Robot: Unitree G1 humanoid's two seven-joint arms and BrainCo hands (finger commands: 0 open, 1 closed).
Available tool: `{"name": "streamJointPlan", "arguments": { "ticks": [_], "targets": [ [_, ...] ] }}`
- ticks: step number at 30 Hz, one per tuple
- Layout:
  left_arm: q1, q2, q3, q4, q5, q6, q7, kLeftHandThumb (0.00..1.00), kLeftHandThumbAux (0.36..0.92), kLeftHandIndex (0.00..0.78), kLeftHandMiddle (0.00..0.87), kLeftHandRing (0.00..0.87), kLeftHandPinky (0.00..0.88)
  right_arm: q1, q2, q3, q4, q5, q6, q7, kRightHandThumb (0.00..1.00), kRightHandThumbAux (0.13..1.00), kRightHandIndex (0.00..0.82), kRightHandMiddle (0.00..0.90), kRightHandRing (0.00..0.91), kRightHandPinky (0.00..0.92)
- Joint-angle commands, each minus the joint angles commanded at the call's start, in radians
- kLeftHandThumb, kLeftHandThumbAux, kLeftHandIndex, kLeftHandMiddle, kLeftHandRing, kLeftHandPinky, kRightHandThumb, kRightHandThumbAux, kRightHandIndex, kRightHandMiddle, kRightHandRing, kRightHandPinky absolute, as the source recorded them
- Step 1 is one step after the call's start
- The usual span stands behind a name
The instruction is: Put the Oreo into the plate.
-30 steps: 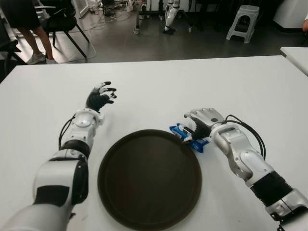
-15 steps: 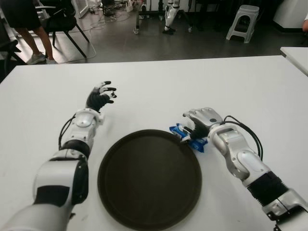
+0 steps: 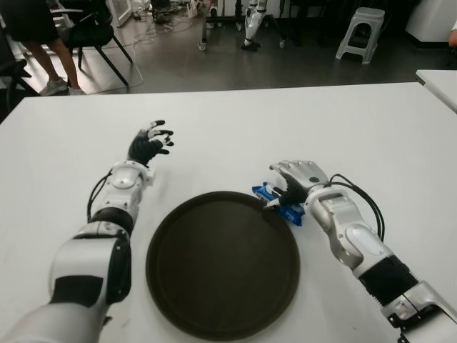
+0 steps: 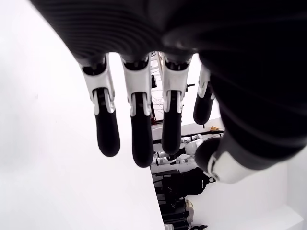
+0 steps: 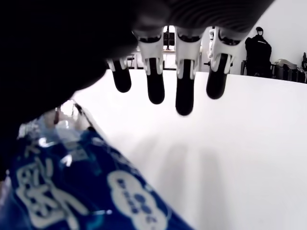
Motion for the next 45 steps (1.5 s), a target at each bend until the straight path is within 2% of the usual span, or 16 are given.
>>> {"name": "streamJointPlan", "arguments": {
  "ticks": [3, 7, 18, 25, 30, 35, 40, 45],
  "targets": [
    [0.0, 0.0, 0.0, 0.0, 0.001, 0.002, 0.002, 0.194, 0.654, 0.168, 0.3, 0.348, 0.37, -0.004, 0.001, 0.001, 0.012, 0.007, -0.002, -0.013, 0.0, 0.447, 0.168, 0.195, 0.214, 0.211],
    [0.0, -0.001, 0.0, 0.0, 0.003, 0.003, 0.002, 0.196, 0.653, 0.17, 0.304, 0.355, 0.396, -0.008, 0.002, 0.002, 0.025, 0.016, -0.002, -0.026, 0.0, 0.444, 0.182, 0.21, 0.23, 0.23],
    [0.0, -0.001, -0.002, 0.0, 0.004, -0.005, 0.002, 0.223, 0.653, 0.175, 0.313, 0.372, 0.411, -0.021, 0.005, 0.005, 0.061, 0.036, -0.005, -0.058, 0.0, 0.439, 0.173, 0.204, 0.217, 0.202],
    [-0.001, -0.001, -0.004, 0.0, 0.006, -0.002, 0.007, 0.215, 0.66, 0.167, 0.305, 0.362, 0.408, -0.023, 0.003, 0.01, 0.069, 0.042, -0.008, -0.075, 0.0, 0.445, 0.196, 0.23, 0.258, 0.263],
    [0.0, -0.002, -0.005, 0.0, 0.007, -0.003, 0.013, 0.207, 0.663, 0.171, 0.308, 0.366, 0.413, -0.02, 0.0, 0.01, 0.065, 0.043, -0.01, -0.081, 0.0, 0.452, 0.2, 0.242, 0.269, 0.266],
    [0.0, -0.003, -0.003, 0.0, 0.005, -0.003, 0.009, 0.208, 0.666, 0.173, 0.308, 0.371, 0.416, -0.019, -0.008, 0.014, 0.059, 0.046, -0.02, -0.071, 0.0, 0.456, 0.2, 0.242, 0.264, 0.254],
    [0.0, -0.003, -0.008, -0.001, 0.01, -0.008, 0.011, 0.202, 0.666, 0.174, 0.309, 0.369, 0.413, -0.009, -0.028, 0.022, 0.003, 0.036, -0.02, -0.016, 0.0, 0.459, 0.203, 0.247, 0.266, 0.249],
    [-0.001, -0.003, -0.012, -0.001, 0.013, -0.008, 0.014, 0.2, 0.666, 0.176, 0.313, 0.373, 0.42, -0.003, -0.032, 0.023, -0.015, 0.034, -0.008, 0.006, 0.0, 0.46, 0.195, 0.239, 0.257, 0.251]
  ]
}}
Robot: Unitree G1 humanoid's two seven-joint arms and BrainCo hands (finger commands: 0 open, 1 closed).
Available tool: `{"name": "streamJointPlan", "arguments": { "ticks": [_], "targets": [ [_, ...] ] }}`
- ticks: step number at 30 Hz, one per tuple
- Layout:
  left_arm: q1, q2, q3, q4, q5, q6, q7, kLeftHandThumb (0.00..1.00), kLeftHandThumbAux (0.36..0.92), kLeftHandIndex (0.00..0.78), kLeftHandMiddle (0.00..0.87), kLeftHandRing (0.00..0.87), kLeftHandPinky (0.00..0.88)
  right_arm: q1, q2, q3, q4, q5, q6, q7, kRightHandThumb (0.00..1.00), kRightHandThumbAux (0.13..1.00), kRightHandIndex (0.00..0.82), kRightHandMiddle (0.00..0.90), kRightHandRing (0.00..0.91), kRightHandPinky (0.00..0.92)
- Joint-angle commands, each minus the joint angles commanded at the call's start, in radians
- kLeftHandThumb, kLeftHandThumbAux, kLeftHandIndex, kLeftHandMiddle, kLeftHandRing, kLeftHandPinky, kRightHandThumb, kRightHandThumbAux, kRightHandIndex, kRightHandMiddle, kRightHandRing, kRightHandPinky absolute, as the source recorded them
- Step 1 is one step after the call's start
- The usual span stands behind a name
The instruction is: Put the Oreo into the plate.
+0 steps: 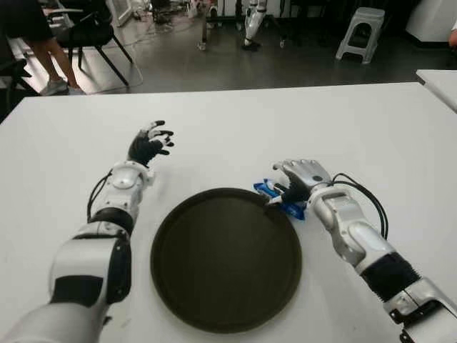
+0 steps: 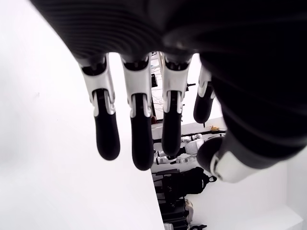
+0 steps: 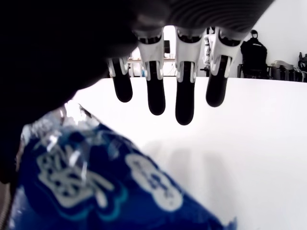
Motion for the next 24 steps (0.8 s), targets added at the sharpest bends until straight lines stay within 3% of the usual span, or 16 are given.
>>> {"name": "streamJointPlan", "arguments": {
  "ticks": [3, 6, 17, 24],
  "targets": [
    [0.001, 0.0, 0.0, 0.0, -0.002, -0.002, -0.004, 0.205, 0.664, 0.177, 0.318, 0.38, 0.426, 0.019, -0.008, -0.002, -0.058, -0.009, 0.021, 0.035, 0.0, 0.461, 0.177, 0.225, 0.241, 0.234],
    [0.002, -0.001, 0.006, -0.001, -0.01, -0.005, -0.012, 0.216, 0.652, 0.175, 0.315, 0.379, 0.423, 0.034, -0.023, 0.0, -0.124, -0.019, 0.034, 0.08, 0.0, 0.458, 0.175, 0.231, 0.255, 0.273],
    [0.0, -0.001, 0.017, -0.001, -0.018, 0.001, -0.027, 0.221, 0.636, 0.16, 0.299, 0.36, 0.395, 0.068, -0.067, -0.001, -0.235, -0.014, 0.009, 0.156, 0.0, 0.457, 0.174, 0.24, 0.293, 0.353],
    [0.0, -0.001, 0.015, -0.002, -0.012, 0.001, -0.025, 0.215, 0.632, 0.158, 0.302, 0.368, 0.408, 0.083, -0.08, -0.014, -0.289, -0.006, 0.0, 0.19, 0.0, 0.463, 0.17, 0.23, 0.286, 0.341]
  ]
}}
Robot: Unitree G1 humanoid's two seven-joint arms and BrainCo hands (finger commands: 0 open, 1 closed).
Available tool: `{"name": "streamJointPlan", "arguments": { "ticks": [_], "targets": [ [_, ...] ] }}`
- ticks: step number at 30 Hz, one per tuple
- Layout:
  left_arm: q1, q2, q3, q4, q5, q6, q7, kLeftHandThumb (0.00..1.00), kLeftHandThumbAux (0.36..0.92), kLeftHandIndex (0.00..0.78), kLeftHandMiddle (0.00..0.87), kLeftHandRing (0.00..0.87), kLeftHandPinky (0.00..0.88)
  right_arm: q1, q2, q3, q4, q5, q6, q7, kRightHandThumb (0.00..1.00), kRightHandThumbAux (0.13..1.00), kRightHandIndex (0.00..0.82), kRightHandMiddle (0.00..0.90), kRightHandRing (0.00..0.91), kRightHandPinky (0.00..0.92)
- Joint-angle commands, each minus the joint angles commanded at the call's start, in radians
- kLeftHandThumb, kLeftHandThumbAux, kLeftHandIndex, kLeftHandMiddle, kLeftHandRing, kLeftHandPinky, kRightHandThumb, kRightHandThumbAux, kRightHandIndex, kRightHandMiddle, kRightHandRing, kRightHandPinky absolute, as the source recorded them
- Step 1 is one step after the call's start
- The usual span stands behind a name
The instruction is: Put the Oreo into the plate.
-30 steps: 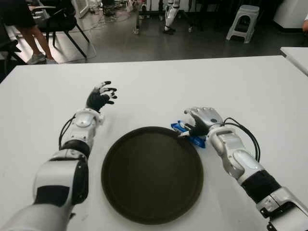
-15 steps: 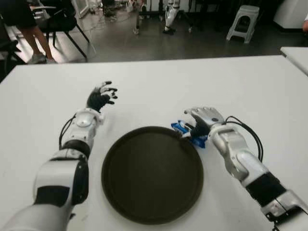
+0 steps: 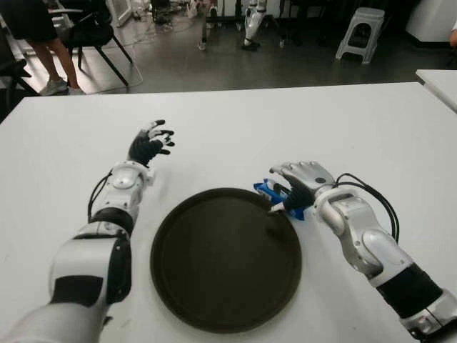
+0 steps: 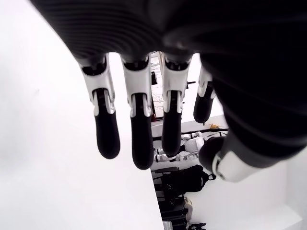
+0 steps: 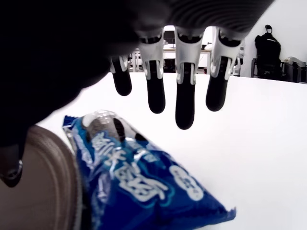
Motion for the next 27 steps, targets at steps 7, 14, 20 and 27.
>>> {"name": "streamJointPlan", "arguments": {
  "ticks": [7, 14, 20, 27],
  "targets": [
    [0.0, 0.001, -0.004, 0.0, 0.005, 0.003, 0.008, 0.205, 0.64, 0.159, 0.299, 0.357, 0.383, -0.006, 0.003, -0.008, -0.01, -0.011, 0.01, 0.017, 0.0, 0.461, 0.187, 0.247, 0.293, 0.349],
    [0.001, -0.001, -0.004, 0.0, 0.005, -0.002, 0.01, 0.212, 0.646, 0.162, 0.303, 0.361, 0.4, -0.008, 0.004, -0.01, -0.008, -0.019, 0.02, 0.019, 0.0, 0.464, 0.204, 0.27, 0.32, 0.357],
    [0.0, -0.003, 0.002, -0.001, -0.002, -0.005, 0.002, 0.227, 0.645, 0.163, 0.311, 0.378, 0.414, -0.007, 0.006, -0.014, -0.011, -0.018, 0.024, 0.012, 0.0, 0.481, 0.196, 0.287, 0.336, 0.374],
    [-0.001, -0.004, 0.006, -0.002, -0.006, -0.001, 0.001, 0.238, 0.647, 0.169, 0.321, 0.387, 0.437, -0.007, 0.005, -0.015, -0.015, -0.02, 0.022, 0.007, 0.0, 0.481, 0.184, 0.271, 0.32, 0.359]
  ]
}}
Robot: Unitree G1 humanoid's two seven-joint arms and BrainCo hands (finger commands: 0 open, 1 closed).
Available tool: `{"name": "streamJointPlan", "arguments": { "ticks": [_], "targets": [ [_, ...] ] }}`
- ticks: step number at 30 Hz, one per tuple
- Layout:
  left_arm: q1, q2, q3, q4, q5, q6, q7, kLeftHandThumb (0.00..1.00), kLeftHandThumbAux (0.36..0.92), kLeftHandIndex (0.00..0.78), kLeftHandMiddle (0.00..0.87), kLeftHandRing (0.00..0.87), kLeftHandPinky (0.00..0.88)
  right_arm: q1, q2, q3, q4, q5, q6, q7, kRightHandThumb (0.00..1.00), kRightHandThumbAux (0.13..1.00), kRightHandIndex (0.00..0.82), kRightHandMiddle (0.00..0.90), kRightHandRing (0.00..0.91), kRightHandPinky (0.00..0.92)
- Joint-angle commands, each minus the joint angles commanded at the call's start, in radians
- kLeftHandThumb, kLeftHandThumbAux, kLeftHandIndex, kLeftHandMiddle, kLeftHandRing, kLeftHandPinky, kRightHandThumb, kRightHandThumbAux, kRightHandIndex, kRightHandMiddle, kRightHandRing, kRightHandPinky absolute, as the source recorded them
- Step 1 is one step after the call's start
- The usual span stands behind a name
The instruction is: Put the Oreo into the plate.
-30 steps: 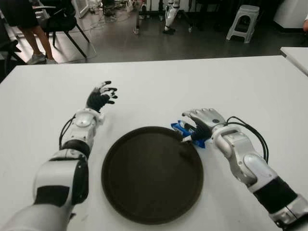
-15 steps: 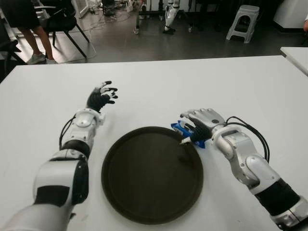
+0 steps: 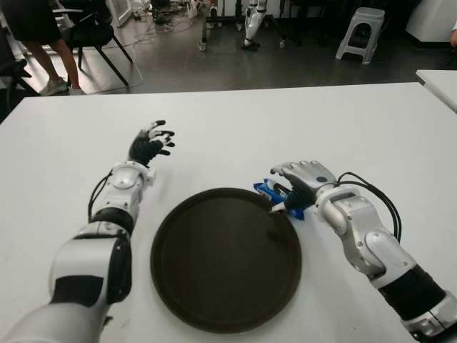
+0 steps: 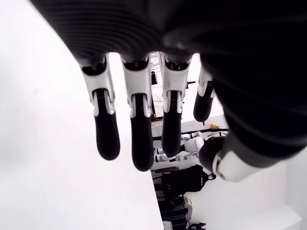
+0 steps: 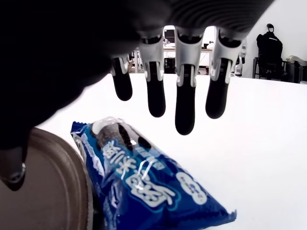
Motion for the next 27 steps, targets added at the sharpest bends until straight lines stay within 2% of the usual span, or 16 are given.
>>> {"name": "streamJointPlan", "arguments": {
  "ticks": [8, 17, 27],
  "targets": [
    [-0.001, -0.001, 0.001, 0.0, 0.002, 0.006, 0.003, 0.244, 0.639, 0.172, 0.309, 0.365, 0.405, -0.008, 0.011, 0.002, -0.006, -0.007, 0.021, 0.026, 0.0, 0.485, 0.2, 0.276, 0.319, 0.347],
    [0.0, 0.001, -0.002, 0.0, 0.006, 0.003, 0.004, 0.241, 0.629, 0.176, 0.312, 0.375, 0.431, -0.012, 0.022, 0.0, 0.017, -0.007, 0.033, 0.023, 0.0, 0.477, 0.211, 0.277, 0.317, 0.345],
    [0.0, 0.001, -0.004, -0.001, 0.007, 0.0, 0.004, 0.241, 0.637, 0.177, 0.316, 0.373, 0.417, -0.02, 0.029, -0.008, 0.042, 0.005, 0.035, 0.01, 0.0, 0.511, 0.222, 0.277, 0.315, 0.331]
  ]
}}
